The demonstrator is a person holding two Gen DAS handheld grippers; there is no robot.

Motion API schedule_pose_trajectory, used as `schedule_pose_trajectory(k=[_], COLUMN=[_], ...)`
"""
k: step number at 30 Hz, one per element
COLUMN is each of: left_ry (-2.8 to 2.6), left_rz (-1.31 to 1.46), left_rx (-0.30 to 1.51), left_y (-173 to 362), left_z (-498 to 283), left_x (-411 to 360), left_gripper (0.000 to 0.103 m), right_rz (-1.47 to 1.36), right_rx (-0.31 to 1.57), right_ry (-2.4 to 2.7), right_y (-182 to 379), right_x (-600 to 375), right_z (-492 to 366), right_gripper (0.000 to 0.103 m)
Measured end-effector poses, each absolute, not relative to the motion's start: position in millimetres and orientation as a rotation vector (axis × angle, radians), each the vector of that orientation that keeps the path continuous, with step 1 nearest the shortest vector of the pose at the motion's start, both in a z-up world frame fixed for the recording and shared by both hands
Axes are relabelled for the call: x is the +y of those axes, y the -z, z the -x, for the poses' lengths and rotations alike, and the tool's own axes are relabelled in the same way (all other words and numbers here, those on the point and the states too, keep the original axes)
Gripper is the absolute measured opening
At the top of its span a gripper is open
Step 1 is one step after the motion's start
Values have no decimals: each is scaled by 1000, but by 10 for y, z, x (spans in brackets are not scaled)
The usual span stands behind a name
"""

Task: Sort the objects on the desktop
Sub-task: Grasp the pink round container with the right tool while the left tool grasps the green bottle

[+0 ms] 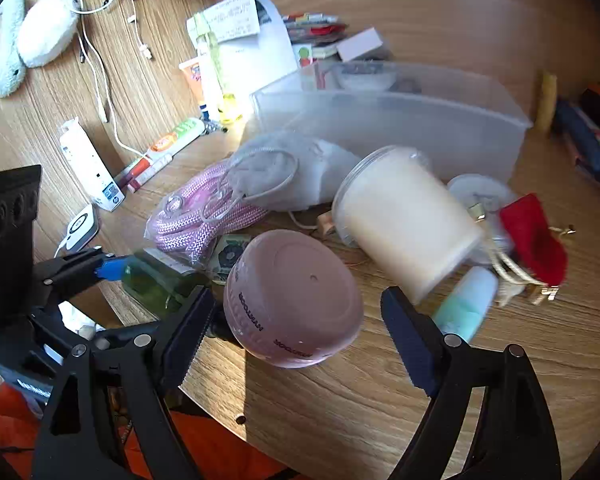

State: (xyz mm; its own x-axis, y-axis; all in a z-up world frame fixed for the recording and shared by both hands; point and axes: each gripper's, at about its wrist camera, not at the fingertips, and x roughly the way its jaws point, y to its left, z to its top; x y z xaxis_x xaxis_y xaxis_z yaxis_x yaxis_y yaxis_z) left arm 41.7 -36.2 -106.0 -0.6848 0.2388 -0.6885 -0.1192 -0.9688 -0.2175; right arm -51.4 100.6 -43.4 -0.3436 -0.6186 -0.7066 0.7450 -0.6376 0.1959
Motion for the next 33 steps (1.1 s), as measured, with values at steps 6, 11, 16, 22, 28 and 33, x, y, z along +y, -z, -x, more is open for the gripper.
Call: schedule_pose_trajectory(k=[6, 11, 16, 22, 28, 33], left_ry=[-2702, -2694, -2722, -2734, -2764, -2792], left_rz=[1111, 1100, 1099, 1107, 1094, 1054], left_rx=[-248, -272, -282, -287, -259, -226], left_y=[1069, 1067, 1054, 1048, 980, 861], left_z=[-380, -388, -393, -434, -516, -577], left_x=[-360, -368, -350, -368, -352, -327], left_gripper=[80, 69, 68, 64, 64, 64], right_rz=[-1033, -1020, -993, -982, -923, -897], right_rx=[132, 150, 167, 159, 140, 116], right_ry=[2002, 2005, 2029, 2042, 2065, 2033], right_y=[501, 499, 491, 467, 364, 271], right_x=[986, 929, 935, 1021, 1108, 1147], right_z=[652, 647, 612, 591, 537, 492], right_gripper=[74, 63, 63, 63, 63, 63])
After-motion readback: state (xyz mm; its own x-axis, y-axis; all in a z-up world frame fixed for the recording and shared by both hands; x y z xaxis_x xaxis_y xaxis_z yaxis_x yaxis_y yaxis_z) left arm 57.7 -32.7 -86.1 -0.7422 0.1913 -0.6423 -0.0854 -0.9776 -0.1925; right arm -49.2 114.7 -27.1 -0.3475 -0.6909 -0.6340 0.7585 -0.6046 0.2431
